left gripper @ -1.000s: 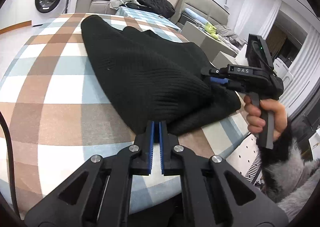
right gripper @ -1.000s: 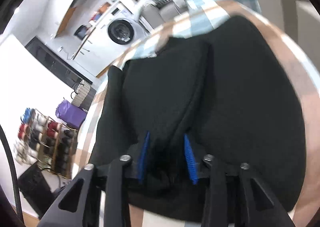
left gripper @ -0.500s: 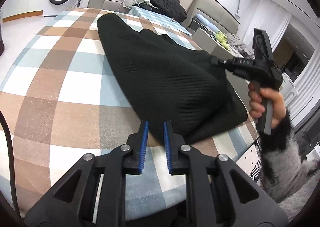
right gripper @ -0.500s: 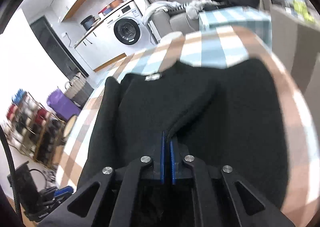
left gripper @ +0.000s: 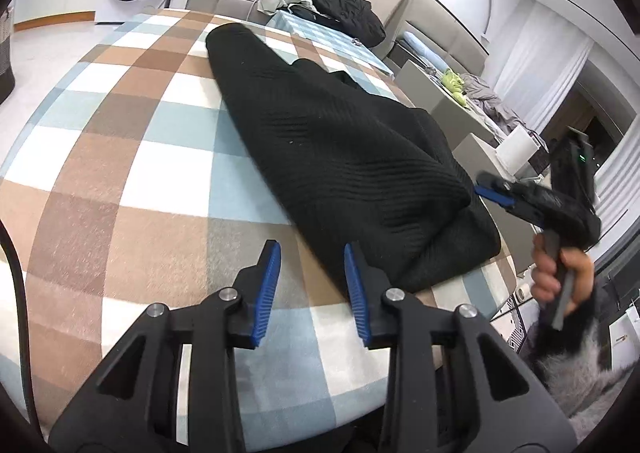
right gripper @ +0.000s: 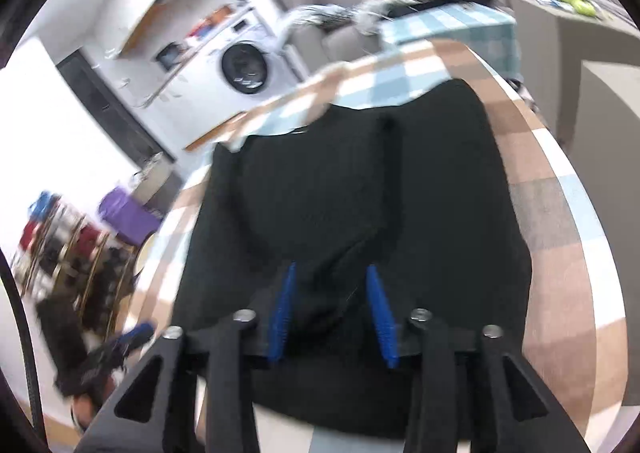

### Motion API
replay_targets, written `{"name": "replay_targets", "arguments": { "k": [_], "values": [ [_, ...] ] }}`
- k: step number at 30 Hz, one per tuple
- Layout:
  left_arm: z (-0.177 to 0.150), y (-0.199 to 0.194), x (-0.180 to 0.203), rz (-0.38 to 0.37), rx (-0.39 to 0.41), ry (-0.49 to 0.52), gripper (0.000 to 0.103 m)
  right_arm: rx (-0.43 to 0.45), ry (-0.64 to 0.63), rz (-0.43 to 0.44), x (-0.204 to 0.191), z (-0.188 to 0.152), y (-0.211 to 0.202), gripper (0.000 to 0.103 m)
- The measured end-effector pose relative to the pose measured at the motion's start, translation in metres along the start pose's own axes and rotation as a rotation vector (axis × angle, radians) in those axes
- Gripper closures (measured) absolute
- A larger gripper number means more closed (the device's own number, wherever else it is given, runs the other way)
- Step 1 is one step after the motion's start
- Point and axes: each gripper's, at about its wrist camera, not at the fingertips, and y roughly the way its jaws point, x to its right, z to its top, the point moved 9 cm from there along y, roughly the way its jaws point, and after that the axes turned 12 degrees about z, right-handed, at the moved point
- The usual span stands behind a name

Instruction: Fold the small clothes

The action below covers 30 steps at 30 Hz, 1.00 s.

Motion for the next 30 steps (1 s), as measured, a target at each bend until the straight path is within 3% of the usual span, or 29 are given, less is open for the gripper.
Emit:
{"name": "replay_targets", "arguments": {
  "k": [3,7,12,14,16,17,20,22,26,30],
  "values": [
    [0.003,0.002,0.007,-0.006,0.001,0.016,0.074,-0.053,-0.135,0.003,-0.022,-0.010,0.002,0.056],
    [0.003,0.003,0.013,-0.002,0.002,0.035,0.074,-0.128,-0.252,0.010,-0.038,-0.014,0.021,0.044],
    [0.006,0.003,0.013,0.005,0.004,0.035,0.074,-0.213,-0.347,0.005,-0.036,-0.016,0.055,0.045],
    [0.007,0.004,0.012,0.009,0.006,0.031,0.074,-0.249,-0.374,-0.003,-0.035,-0.020,0.063,0.079],
    [0.010,0.003,0.008,0.014,0.009,0.023,0.074,-0.246,-0.414,0.007,-0.041,-0.020,0.059,0.093],
    [0.012,0.002,0.007,0.016,0.011,0.020,0.074,-0.207,-0.430,0.036,-0.050,-0.018,0.047,0.094],
    [0.018,-0.001,0.001,0.023,0.029,0.017,0.074,-0.132,-0.379,0.123,-0.073,-0.015,0.009,0.095],
    [0.022,0.000,-0.001,0.026,0.033,0.009,0.074,-0.143,-0.293,0.145,-0.069,-0.026,0.001,0.095],
    [0.025,0.011,-0.002,0.018,0.010,-0.007,0.074,-0.244,-0.142,0.018,-0.017,-0.063,0.026,0.094],
    [0.026,0.021,0.005,0.012,-0.017,0.011,0.074,-0.234,-0.117,0.039,-0.014,-0.061,0.025,0.083]
  ]
}}
